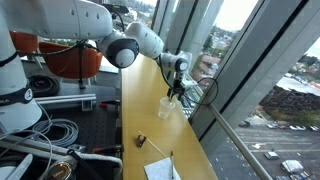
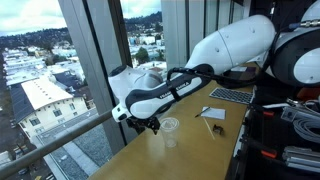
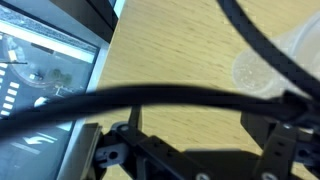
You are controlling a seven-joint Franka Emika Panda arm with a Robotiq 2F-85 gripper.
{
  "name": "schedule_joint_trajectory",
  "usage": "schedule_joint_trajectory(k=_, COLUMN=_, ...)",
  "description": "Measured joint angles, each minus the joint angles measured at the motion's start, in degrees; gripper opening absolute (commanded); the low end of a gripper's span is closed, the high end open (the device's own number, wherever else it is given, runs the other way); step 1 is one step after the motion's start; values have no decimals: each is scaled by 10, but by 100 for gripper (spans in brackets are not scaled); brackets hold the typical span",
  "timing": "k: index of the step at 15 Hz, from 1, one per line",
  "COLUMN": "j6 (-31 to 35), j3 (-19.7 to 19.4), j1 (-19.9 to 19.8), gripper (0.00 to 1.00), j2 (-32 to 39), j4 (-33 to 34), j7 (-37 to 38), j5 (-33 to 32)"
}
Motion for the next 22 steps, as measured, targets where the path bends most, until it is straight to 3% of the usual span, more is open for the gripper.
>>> schedule_joint_trajectory(k=16, j6=-154, j3=-4, j1=-3, gripper=100, j2=0, j4=-9, j7=92, j5=0)
schedule_joint_trajectory(k=22, j6=-164, j3=-3, j1=-17, gripper=100, j2=0, j4=-54, j7=129, j5=1)
